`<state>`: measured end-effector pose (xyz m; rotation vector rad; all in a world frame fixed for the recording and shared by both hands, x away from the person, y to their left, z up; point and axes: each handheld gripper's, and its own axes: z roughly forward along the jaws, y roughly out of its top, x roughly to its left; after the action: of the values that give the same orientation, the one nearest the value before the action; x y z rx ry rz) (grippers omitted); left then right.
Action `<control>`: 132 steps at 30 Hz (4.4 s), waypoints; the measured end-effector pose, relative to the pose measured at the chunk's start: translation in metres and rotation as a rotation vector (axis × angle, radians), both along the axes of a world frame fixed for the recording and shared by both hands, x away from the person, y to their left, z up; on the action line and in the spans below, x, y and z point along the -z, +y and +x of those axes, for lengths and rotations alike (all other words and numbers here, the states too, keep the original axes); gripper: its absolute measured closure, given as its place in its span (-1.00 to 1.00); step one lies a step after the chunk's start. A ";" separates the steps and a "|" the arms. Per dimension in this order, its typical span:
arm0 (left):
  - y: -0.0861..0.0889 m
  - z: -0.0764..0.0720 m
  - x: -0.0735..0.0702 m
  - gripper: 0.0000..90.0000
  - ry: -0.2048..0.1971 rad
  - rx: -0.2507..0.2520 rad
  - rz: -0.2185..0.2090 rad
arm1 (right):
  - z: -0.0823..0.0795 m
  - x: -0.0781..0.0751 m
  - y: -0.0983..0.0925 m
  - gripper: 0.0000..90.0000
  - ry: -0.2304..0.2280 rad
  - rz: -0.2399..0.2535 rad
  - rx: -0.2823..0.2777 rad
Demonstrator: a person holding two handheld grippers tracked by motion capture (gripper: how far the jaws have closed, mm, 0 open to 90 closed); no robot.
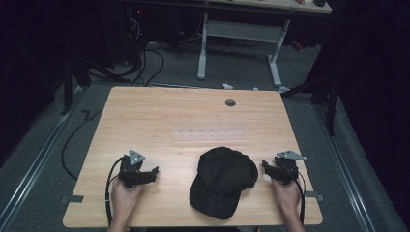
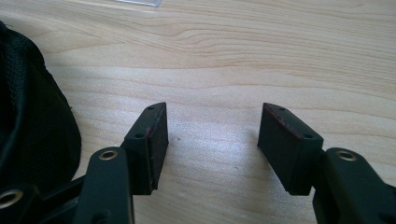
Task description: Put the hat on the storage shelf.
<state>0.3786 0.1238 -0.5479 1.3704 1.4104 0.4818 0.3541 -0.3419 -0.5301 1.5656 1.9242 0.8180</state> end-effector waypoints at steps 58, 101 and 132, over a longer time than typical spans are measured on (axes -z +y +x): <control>0.000 0.000 0.000 -0.56 -0.003 -0.009 -0.002 | 0.004 -0.066 0.074 -0.29 0.032 0.241 -0.314; 0.001 0.002 0.000 -0.54 -0.004 -0.044 -0.004 | 0.043 -0.039 0.085 0.71 0.246 0.253 -0.382; 0.000 0.002 0.000 -0.58 -0.002 -0.040 0.000 | 0.012 -0.102 0.079 0.76 -0.016 0.252 -0.536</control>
<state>0.3804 0.1241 -0.5478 1.3441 1.4386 0.5090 0.3662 -0.2629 -0.4280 1.1665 2.3389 1.3298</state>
